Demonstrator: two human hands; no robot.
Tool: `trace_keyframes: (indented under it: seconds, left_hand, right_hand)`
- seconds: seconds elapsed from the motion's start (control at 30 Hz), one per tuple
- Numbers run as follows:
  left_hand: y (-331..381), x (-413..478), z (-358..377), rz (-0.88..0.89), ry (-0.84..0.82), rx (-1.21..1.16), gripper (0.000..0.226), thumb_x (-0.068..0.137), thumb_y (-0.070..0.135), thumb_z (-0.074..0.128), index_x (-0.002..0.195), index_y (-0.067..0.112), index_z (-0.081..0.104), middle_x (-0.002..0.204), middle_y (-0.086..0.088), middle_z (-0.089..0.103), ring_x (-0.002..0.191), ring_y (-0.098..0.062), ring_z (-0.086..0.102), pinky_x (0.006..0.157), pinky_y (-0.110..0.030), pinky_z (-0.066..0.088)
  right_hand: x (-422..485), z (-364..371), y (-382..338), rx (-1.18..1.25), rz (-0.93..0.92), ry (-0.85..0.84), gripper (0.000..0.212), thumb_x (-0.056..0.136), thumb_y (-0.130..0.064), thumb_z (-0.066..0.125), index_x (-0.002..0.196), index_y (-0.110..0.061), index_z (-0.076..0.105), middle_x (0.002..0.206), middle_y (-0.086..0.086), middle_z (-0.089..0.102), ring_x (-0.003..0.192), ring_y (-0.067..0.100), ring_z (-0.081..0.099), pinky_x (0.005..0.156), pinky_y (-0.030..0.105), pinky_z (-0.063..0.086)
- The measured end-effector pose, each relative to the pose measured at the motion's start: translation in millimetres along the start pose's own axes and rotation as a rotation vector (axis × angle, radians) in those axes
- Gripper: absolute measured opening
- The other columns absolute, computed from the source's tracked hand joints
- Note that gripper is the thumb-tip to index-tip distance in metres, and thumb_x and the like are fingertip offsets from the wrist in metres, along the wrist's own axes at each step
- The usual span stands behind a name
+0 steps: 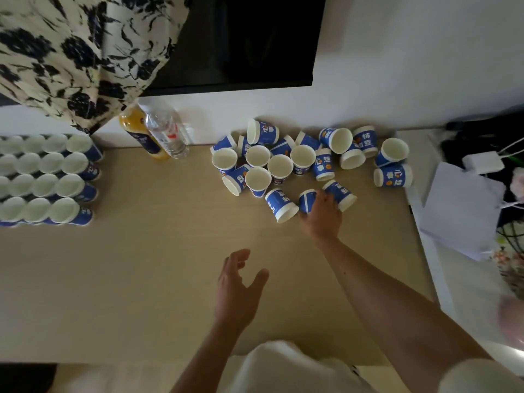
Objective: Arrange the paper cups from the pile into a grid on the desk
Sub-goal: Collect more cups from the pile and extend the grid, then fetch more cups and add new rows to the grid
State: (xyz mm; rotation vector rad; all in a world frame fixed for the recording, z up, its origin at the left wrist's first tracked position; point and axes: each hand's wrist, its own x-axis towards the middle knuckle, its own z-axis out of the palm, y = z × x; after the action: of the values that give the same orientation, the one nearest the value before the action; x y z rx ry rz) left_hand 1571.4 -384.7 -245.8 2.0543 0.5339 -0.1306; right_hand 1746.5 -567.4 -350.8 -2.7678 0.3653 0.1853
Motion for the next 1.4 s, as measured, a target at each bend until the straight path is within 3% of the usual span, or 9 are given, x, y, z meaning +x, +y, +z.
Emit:
trace_keyframes:
  seconds: [0.13, 0.27, 0.4, 0.5, 0.83, 0.93, 1.07, 1.23, 1.4]
  left_hand:
    - [9, 4, 7, 0.031, -0.024, 0.021, 0.046, 0.082, 0.025, 0.08, 0.122, 0.027, 0.057, 0.12, 0.014, 0.059, 0.111, -0.01, 0.057, 0.095, -0.043, 0.051]
    - [21, 8, 16, 0.133, -0.057, 0.084, 0.053, 0.08, 0.025, 0.082, 0.127, 0.023, 0.057, 0.121, 0.015, 0.056, 0.11, -0.006, 0.056, 0.096, -0.035, 0.05]
    - [35, 10, 29, 0.293, -0.123, 0.197, 0.066, 0.075, 0.023, 0.082, 0.135, 0.02, 0.053, 0.125, 0.015, 0.049, 0.118, -0.009, 0.05, 0.098, -0.021, 0.039]
    - [45, 12, 40, 0.417, -0.185, 0.291, 0.079, 0.07, 0.029, 0.083, 0.14, 0.025, 0.046, 0.134, 0.013, 0.048, 0.122, -0.009, 0.045, 0.099, -0.024, 0.038]
    - [63, 20, 58, 0.507, -0.188, 0.231, 0.06, 0.071, 0.047, 0.076, 0.124, 0.029, 0.054, 0.115, 0.017, 0.062, 0.103, -0.009, 0.058, 0.088, -0.027, 0.042]
    - [63, 21, 54, 0.419, -0.122, 0.106, 0.06, 0.069, 0.044, 0.077, 0.122, 0.028, 0.056, 0.112, 0.015, 0.066, 0.101, -0.007, 0.064, 0.087, -0.043, 0.052]
    - [61, 15, 47, 0.317, -0.026, 0.025, 0.06, 0.068, 0.022, 0.09, 0.119, 0.024, 0.058, 0.108, 0.018, 0.067, 0.098, 0.003, 0.063, 0.085, -0.026, 0.052]
    - [56, 5, 38, 0.262, 0.018, -0.011, 0.06, 0.067, 0.01, 0.09, 0.118, 0.019, 0.06, 0.106, 0.019, 0.066, 0.096, 0.009, 0.061, 0.078, -0.003, 0.042]
    - [53, -4, 29, 0.185, 0.063, -0.02, 0.06, 0.068, 0.013, 0.089, 0.118, 0.027, 0.058, 0.106, 0.021, 0.065, 0.097, 0.011, 0.059, 0.078, -0.001, 0.04]
  right_hand:
    - [-5, -7, 19, 0.216, 0.037, -0.038, 0.079, 0.072, -0.026, 0.084, 0.138, -0.015, 0.042, 0.142, 0.01, 0.046, 0.128, 0.031, 0.05, 0.097, 0.047, 0.049]
    - [-28, -43, 37, 0.55, 0.025, -0.033, 0.063, 0.067, -0.017, 0.084, 0.121, -0.017, 0.052, 0.119, 0.002, 0.055, 0.102, 0.02, 0.059, 0.078, 0.029, 0.047]
    - [-55, -88, 48, 0.472, -0.107, -0.315, 0.065, 0.07, -0.029, 0.086, 0.126, -0.023, 0.055, 0.121, -0.003, 0.054, 0.106, 0.015, 0.056, 0.081, 0.025, 0.042]
    - [-73, -112, 47, 0.478, -0.152, -0.501, 0.085, 0.07, -0.037, 0.089, 0.14, -0.027, 0.041, 0.125, -0.004, 0.052, 0.112, 0.014, 0.052, 0.086, 0.029, 0.04]
    - [-85, -144, 31, 0.685, -0.237, -0.599, 0.092, 0.068, -0.043, 0.088, 0.14, -0.037, 0.032, 0.115, -0.009, 0.058, 0.104, 0.004, 0.059, 0.086, 0.026, 0.05]
    - [-55, -137, 45, 0.868, -0.123, -0.444, 0.085, 0.073, -0.05, 0.083, 0.144, -0.033, 0.039, 0.121, -0.009, 0.059, 0.113, 0.003, 0.058, 0.087, 0.025, 0.048]
    - [7, -96, 73, 0.615, 0.095, -0.002, 0.092, 0.065, -0.04, 0.091, 0.139, -0.016, 0.043, 0.132, 0.006, 0.052, 0.123, 0.024, 0.051, 0.099, 0.039, 0.046]
    - [55, -59, 85, 0.276, 0.093, -0.046, 0.121, 0.061, -0.035, 0.094, 0.154, -0.01, 0.021, 0.156, 0.015, 0.033, 0.144, 0.034, 0.031, 0.11, 0.05, 0.036]
    - [67, -37, 92, 0.254, 0.069, 0.003, 0.1, 0.07, -0.028, 0.089, 0.15, -0.013, 0.031, 0.146, 0.012, 0.045, 0.131, 0.031, 0.048, 0.104, 0.048, 0.045]
